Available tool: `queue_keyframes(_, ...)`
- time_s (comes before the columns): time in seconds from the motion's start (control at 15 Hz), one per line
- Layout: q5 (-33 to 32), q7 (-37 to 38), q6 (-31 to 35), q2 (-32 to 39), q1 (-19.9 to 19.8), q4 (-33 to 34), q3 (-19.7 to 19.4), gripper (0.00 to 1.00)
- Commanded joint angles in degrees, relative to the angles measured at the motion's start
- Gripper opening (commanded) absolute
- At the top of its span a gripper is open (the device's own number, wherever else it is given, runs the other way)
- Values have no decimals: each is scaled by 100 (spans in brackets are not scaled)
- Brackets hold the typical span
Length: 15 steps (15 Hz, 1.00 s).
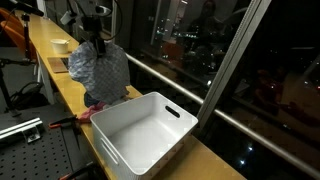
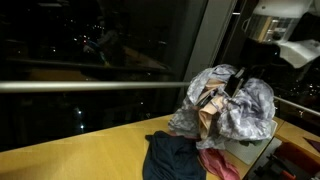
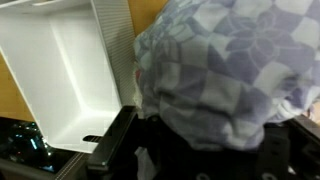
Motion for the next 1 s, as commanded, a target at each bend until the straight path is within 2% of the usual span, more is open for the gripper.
queue_keyframes(0.0, 122, -171, -705, -982, -427, -97, 179, 0)
queue_keyframes(0.53, 170, -1045, -1568, -2101, -1394, 162, -16, 0)
queue_keyframes(0.8, 176, -1628, -1642, -2295, -1834, 324, -284, 0)
queue_keyframes(0.93, 207, -1993, -1363, -2196, -2017, 324, -546, 0)
